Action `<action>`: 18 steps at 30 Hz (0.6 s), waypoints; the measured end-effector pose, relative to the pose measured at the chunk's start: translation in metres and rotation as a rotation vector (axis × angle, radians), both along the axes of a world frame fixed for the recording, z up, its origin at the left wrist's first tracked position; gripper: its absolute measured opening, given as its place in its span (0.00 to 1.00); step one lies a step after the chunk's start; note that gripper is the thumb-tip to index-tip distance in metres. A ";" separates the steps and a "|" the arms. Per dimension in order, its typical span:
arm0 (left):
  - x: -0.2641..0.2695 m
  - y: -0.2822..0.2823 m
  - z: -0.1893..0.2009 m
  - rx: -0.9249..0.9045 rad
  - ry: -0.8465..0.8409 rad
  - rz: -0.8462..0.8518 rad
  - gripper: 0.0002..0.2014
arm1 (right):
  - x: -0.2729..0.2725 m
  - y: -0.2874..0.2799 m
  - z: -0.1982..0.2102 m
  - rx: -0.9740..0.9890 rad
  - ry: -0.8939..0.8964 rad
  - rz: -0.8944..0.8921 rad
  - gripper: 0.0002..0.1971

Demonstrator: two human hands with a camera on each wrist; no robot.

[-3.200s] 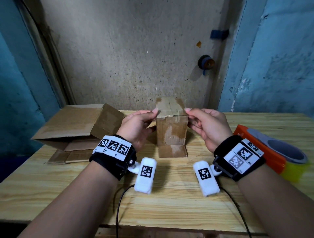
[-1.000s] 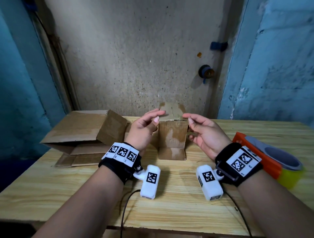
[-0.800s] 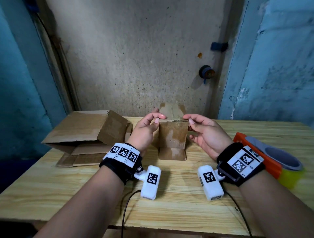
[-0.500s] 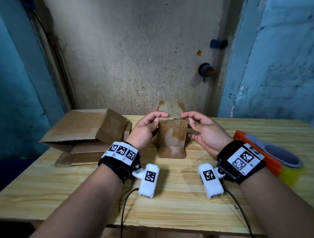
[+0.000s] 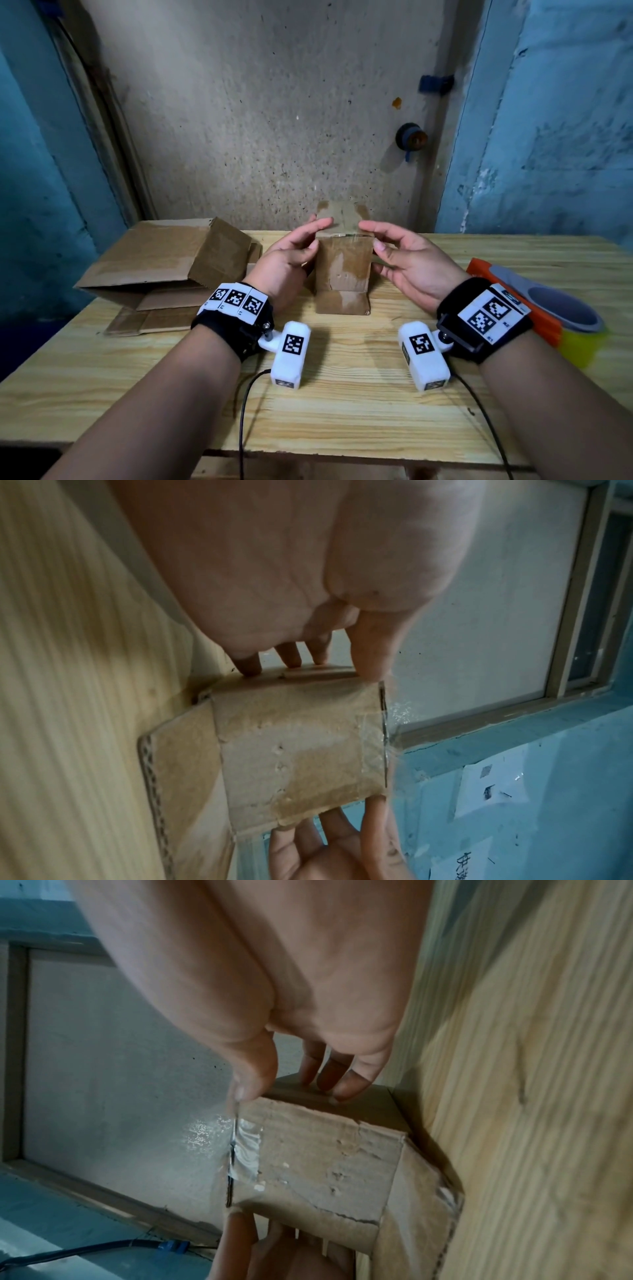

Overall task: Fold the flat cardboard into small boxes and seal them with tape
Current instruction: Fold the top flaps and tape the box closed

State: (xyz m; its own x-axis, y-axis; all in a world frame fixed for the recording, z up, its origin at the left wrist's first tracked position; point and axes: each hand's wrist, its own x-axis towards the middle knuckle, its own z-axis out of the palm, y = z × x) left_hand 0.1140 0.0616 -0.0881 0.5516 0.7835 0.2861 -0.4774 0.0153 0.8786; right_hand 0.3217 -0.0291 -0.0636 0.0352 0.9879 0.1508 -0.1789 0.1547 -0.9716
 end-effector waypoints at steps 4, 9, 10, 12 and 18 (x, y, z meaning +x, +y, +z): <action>-0.001 -0.002 0.002 -0.029 -0.009 0.054 0.29 | 0.000 0.002 0.000 -0.004 -0.006 -0.007 0.21; 0.001 -0.003 0.005 -0.130 -0.021 0.184 0.17 | -0.004 0.000 0.002 0.033 0.040 -0.068 0.20; 0.001 -0.004 0.007 -0.152 -0.031 0.197 0.15 | -0.004 0.000 0.002 0.040 0.047 -0.088 0.19; 0.002 -0.007 0.010 -0.169 -0.035 0.209 0.10 | -0.004 0.000 0.002 0.046 0.037 -0.136 0.16; 0.002 -0.010 0.012 -0.252 -0.110 0.222 0.09 | 0.000 0.003 0.003 0.037 0.027 -0.186 0.11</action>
